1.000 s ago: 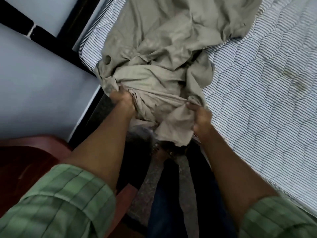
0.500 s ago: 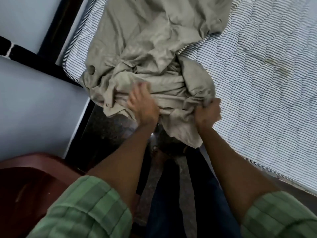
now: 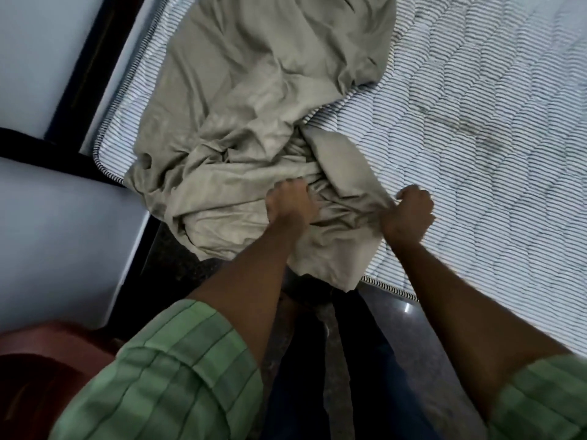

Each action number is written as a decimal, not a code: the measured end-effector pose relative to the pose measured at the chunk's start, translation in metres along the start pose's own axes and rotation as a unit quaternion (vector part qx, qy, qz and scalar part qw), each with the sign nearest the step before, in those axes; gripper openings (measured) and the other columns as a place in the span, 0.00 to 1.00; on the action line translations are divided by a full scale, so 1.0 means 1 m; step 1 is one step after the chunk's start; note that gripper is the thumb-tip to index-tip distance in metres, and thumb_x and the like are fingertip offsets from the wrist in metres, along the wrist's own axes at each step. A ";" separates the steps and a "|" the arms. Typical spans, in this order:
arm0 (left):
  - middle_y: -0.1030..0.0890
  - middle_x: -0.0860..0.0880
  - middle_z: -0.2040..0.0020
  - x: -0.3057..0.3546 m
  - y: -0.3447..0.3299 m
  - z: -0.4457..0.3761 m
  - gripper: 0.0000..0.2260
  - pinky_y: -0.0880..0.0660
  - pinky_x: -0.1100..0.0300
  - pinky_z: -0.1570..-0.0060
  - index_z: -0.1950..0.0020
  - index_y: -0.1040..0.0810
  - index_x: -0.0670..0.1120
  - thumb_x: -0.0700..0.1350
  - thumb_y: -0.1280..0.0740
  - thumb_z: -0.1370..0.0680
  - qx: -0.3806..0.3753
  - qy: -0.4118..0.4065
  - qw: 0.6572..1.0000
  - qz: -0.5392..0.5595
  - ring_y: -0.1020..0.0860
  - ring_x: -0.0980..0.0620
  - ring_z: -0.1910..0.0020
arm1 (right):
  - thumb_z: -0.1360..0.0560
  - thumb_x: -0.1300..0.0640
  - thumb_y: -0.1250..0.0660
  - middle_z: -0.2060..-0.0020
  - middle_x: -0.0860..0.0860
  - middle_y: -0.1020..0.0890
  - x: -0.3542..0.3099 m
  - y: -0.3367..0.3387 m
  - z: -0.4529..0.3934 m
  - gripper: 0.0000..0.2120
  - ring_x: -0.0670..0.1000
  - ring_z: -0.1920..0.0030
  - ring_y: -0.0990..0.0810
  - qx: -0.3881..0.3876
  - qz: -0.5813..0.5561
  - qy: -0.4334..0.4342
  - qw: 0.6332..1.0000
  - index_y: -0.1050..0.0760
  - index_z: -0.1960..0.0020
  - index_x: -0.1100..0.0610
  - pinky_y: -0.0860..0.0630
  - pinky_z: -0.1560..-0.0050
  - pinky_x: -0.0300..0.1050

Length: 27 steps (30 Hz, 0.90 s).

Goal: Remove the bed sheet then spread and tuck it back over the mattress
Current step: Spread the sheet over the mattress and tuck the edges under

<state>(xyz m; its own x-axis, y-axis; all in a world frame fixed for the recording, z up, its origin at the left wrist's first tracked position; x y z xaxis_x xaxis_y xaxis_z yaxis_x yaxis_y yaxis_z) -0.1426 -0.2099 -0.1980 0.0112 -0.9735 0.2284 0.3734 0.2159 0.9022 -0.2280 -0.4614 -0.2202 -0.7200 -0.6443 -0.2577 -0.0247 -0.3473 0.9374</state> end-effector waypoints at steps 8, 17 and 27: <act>0.20 0.49 0.51 0.066 0.071 -0.061 0.06 0.28 0.49 0.50 0.49 0.22 0.50 0.49 0.34 0.24 0.216 -0.243 0.946 0.003 0.22 0.46 0.50 | 0.31 0.54 0.31 0.53 0.54 0.19 -0.110 -0.014 -0.054 0.12 0.56 0.49 0.21 -0.048 -0.250 0.150 0.955 0.22 0.49 0.57 0.30 0.47 0.48; 0.24 0.47 0.41 0.112 0.070 -0.177 0.19 0.31 0.49 0.43 0.38 0.26 0.49 0.48 0.32 0.28 0.146 -0.169 0.971 -0.087 0.25 0.43 0.41 | 0.22 0.63 0.42 0.59 0.58 0.20 -0.185 -0.057 -0.146 0.09 0.55 0.65 0.22 -0.278 -0.519 -0.127 0.798 0.25 0.51 0.54 0.25 0.68 0.45; 0.22 0.54 0.39 0.111 0.089 -0.272 0.21 0.32 0.51 0.37 0.38 0.22 0.53 0.54 0.36 0.30 0.166 -0.182 0.952 0.180 0.25 0.51 0.38 | 0.23 0.68 0.36 0.67 0.56 0.16 -0.242 -0.057 -0.223 0.05 0.52 0.72 0.18 -0.149 -0.721 -0.300 0.606 0.22 0.50 0.66 0.20 0.68 0.43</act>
<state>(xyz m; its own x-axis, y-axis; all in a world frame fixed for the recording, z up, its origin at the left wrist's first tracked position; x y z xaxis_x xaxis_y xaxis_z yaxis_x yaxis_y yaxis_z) 0.1442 -0.3189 -0.1923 -0.2618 -0.7540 0.6024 0.0917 0.6019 0.7933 0.1025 -0.4374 -0.2631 -0.2237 0.8092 -0.5433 -0.8668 -0.4201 -0.2687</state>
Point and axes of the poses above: each hand's wrist, its own z-axis away from the middle knuckle, its own y-axis out of the back of the hand, x = y × z, the point moved 7 cm from there along -z, towards the middle knuckle
